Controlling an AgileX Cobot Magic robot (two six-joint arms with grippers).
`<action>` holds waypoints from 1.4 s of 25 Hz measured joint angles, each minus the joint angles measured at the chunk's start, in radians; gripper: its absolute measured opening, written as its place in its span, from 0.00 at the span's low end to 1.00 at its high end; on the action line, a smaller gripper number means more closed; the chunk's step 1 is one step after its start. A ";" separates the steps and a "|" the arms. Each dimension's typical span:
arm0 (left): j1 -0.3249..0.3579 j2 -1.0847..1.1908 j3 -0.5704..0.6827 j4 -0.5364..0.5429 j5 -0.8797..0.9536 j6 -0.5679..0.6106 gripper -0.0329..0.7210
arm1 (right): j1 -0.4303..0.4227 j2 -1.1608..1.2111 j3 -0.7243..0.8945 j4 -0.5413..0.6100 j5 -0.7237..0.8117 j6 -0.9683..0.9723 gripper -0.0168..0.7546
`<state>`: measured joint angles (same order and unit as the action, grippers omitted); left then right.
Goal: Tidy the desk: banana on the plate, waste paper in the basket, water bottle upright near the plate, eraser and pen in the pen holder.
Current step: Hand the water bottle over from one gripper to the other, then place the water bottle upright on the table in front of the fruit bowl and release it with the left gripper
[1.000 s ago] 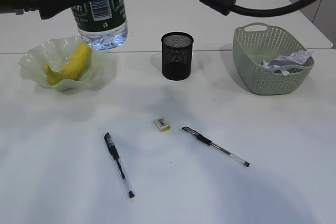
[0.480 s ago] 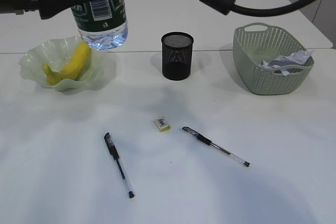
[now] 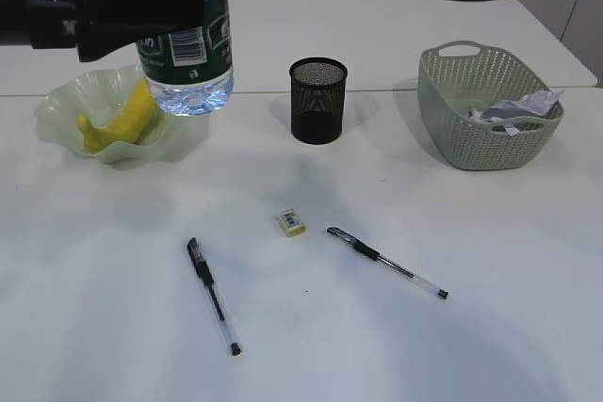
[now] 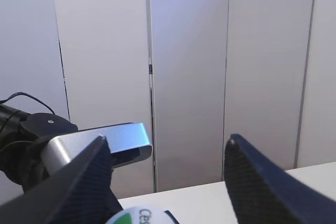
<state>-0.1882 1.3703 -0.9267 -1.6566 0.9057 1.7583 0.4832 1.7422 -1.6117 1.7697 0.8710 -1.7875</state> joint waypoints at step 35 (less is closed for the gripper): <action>0.000 -0.109 0.116 -0.099 -0.468 0.136 0.59 | -0.236 -0.109 0.000 -0.475 0.033 0.383 0.69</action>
<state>-0.1882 1.2614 -0.8103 -1.7556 0.4377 1.8947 0.2472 1.6327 -1.6117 1.2950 0.9042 -1.4043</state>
